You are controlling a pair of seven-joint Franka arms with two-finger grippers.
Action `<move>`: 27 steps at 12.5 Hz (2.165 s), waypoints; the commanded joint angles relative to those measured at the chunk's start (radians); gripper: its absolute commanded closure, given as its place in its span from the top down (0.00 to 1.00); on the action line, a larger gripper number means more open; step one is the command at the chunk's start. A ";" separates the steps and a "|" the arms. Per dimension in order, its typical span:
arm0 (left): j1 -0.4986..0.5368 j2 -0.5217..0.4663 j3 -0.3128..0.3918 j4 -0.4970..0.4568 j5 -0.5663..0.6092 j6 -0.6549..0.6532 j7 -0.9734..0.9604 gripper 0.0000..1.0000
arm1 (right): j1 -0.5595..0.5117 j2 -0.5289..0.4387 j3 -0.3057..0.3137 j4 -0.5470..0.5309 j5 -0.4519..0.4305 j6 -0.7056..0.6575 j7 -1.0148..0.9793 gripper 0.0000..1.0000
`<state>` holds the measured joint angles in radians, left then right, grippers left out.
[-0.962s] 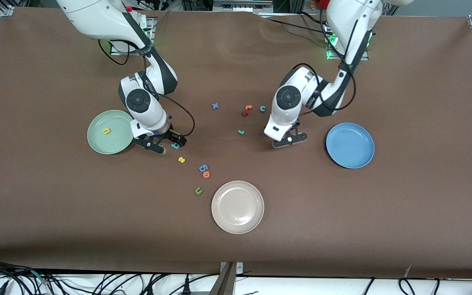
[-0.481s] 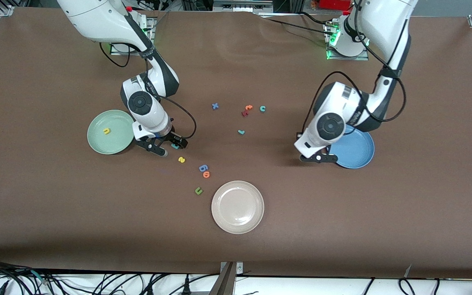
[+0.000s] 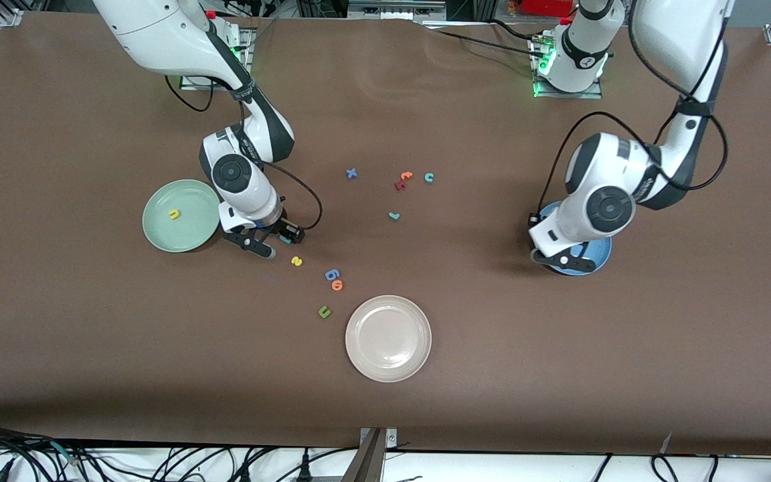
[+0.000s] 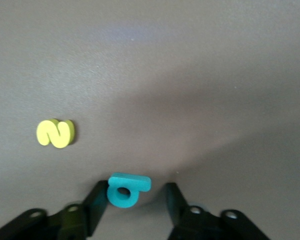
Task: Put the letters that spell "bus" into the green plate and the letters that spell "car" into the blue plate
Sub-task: 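Place the yellow a on the blue plate while the right gripper grasps teal b, then place the teal b on the green plate while the left gripper grasps teal c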
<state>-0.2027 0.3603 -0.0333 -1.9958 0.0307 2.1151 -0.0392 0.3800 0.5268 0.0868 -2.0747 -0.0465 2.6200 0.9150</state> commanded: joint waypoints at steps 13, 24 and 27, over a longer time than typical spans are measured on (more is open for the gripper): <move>0.071 -0.135 -0.097 -0.327 0.095 0.365 -0.087 1.00 | -0.001 -0.206 -0.133 0.088 -0.004 -0.524 -0.226 0.06; -0.093 0.083 -0.453 -0.156 0.168 0.379 -0.675 1.00 | -0.006 -0.254 -0.363 -0.214 0.013 -0.317 -0.590 0.14; -0.093 0.094 -0.455 -0.163 0.231 0.381 -0.682 1.00 | -0.006 -0.258 -0.363 -0.213 0.013 -0.316 -0.590 0.99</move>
<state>-0.2966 0.4384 -0.4947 -2.1771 0.2127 2.5044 -0.7035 0.3710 0.2823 -0.2715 -2.2790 -0.0466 2.2938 0.3476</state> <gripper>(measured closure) 0.000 0.564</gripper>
